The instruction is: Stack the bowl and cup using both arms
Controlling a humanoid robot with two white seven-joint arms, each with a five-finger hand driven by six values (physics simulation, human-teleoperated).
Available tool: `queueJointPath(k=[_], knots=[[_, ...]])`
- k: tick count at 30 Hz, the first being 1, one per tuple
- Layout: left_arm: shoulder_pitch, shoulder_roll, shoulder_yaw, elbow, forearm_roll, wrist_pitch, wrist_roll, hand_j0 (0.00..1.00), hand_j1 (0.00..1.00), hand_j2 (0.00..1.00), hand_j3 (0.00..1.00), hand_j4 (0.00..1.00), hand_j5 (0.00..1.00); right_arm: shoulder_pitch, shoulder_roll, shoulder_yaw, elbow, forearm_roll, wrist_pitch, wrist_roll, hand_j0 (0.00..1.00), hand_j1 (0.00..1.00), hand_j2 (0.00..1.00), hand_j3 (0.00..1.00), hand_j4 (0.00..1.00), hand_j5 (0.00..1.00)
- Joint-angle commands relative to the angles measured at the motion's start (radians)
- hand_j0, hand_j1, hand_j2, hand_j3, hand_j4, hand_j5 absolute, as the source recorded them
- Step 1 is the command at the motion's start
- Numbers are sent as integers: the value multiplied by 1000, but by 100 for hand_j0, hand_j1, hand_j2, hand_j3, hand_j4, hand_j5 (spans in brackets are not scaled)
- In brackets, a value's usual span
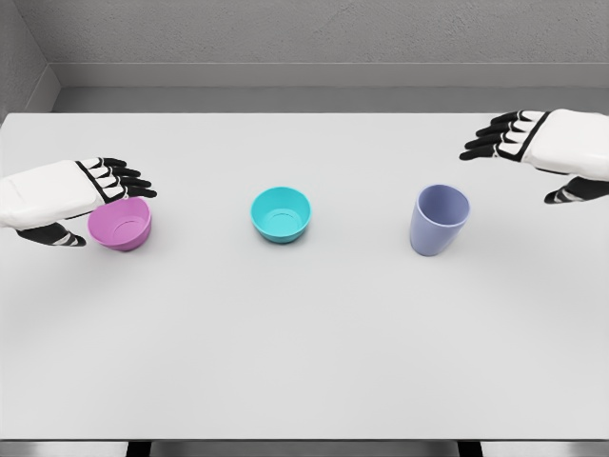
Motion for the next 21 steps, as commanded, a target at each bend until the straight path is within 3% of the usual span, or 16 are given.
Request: queueJointPath(k=[1,6,8,12,14,18,21], knots=[[0,1,0,-1,6,2,0,100,100,100,100,100,100,0,-1,2,-3,-7,3,0,100,100,100,100,100,100],[0,1,0,-1,6,2,-3,100,100,100,100,100,100,-3,10,2,1,-8,3,0,100,100,100,100,100,100],[-6,1,-2,0,6,2,-61,100,100,100,100,100,100,-23,10,3,27,-14,3,0,100,100,100,100,100,100],[-140,6,-141,10,7,2,-118,100,100,100,100,100,100,-58,-1,0,55,9,3,0,100,100,100,100,100,100],[-143,1,-141,10,7,2,-191,100,100,100,100,100,100,-60,34,2,53,7,3,0,100,100,100,100,100,100],[-199,1,-199,14,6,2,-204,100,100,100,100,100,100,-66,56,23,56,7,3,0,100,100,100,100,100,100],[-213,-3,-204,33,12,2,-204,100,100,100,100,100,100,-57,44,-53,61,-4,3,0,100,100,100,100,100,100]])
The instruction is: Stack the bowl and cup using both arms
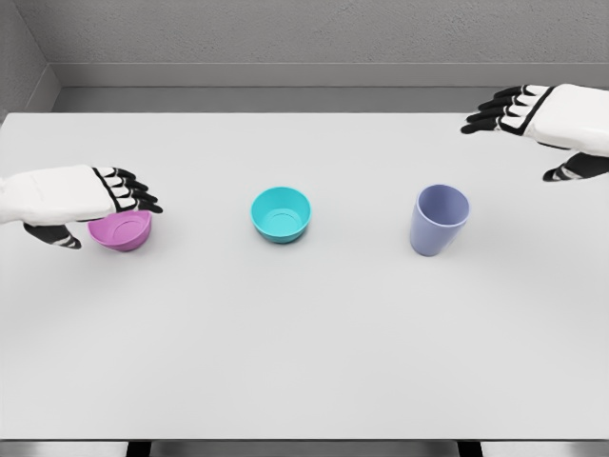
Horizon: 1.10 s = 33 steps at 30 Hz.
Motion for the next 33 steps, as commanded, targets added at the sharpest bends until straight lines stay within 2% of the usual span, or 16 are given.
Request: queueJointPath(k=[1,5,8,13,15,19,24,29,33], knots=[[0,-5,-16,18,7,2,-6,100,100,100,100,100,100,2,-3,-42,12,-9,3,-1,100,100,100,100,100,100],[-26,-6,-56,22,8,2,-6,100,100,100,100,100,100,18,-47,-25,18,-11,3,-1,100,100,100,100,100,100],[-41,-31,-56,97,4,2,-6,100,100,100,100,100,100,23,-45,18,25,-8,3,-1,100,100,100,100,100,100],[-41,-40,-70,102,4,2,-6,100,100,100,100,100,100,12,-29,58,8,-6,3,-1,100,100,100,100,100,100],[-41,-57,-70,116,4,2,-6,100,100,100,100,100,100,-21,-27,105,-15,-5,3,-1,100,100,100,100,100,100],[-49,-65,-70,143,2,2,-6,100,100,100,100,100,100,-37,13,113,-34,0,3,-1,100,100,100,100,100,100],[-51,-75,-70,179,1,2,-6,100,100,100,100,100,100,-58,11,134,-48,0,3,-1,100,100,100,100,100,100],[-52,-86,-70,186,-4,2,-6,100,100,100,100,100,100,-63,2,156,-101,0,3,-1,100,100,100,100,100,100],[-57,-102,-70,199,-6,2,-6,100,100,100,100,100,100,-72,8,207,-109,1,3,-1,100,100,100,100,100,100]])
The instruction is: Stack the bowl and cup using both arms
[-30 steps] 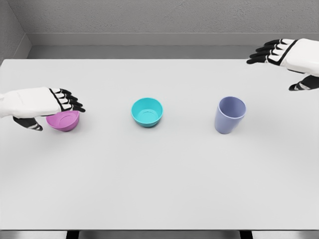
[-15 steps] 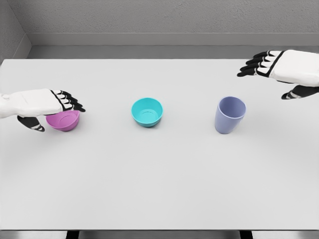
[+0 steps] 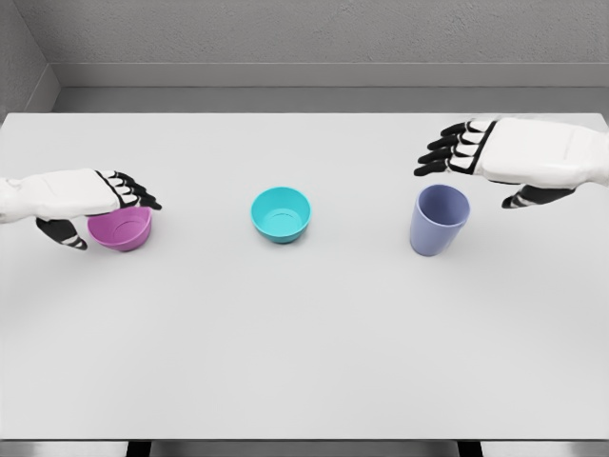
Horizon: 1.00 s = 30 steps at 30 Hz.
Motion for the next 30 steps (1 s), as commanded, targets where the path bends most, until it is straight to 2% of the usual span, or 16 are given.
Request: queueJointPath(k=[1,16,30], knots=[[0,-4,1,5,4,2,0,100,100,100,100,100,100,0,1,21,-11,-4,3,0,100,100,100,100,100,100],[-8,-32,-7,29,-22,2,0,100,100,100,100,100,100,-8,22,38,-10,0,3,0,100,100,100,100,100,100],[-14,-55,-16,57,-37,2,-1,100,100,100,100,100,100,-8,41,58,21,60,3,0,100,100,100,100,100,100]])
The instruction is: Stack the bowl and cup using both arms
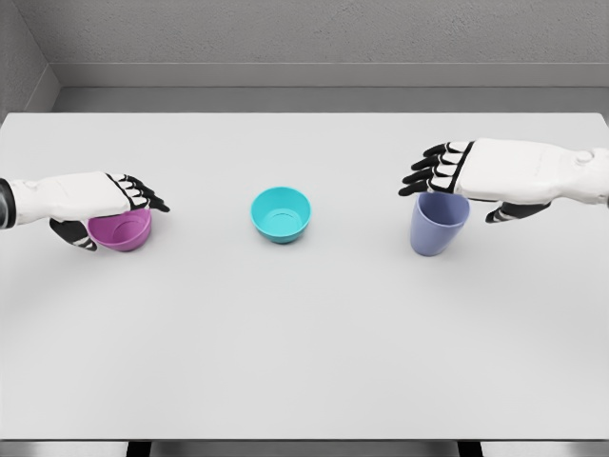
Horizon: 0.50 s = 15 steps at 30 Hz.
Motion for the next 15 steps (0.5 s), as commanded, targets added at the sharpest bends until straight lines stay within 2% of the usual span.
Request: queueJointPath(k=[1,15], knots=[[0,-1,0,6,3,2,2,100,100,100,100,100,100,0,1,2,4,1,3,0,100,100,100,100,100,100],[0,-10,-7,11,-11,2,0,100,100,100,100,100,100,-23,7,48,15,44,3,0,100,100,100,100,100,100]])
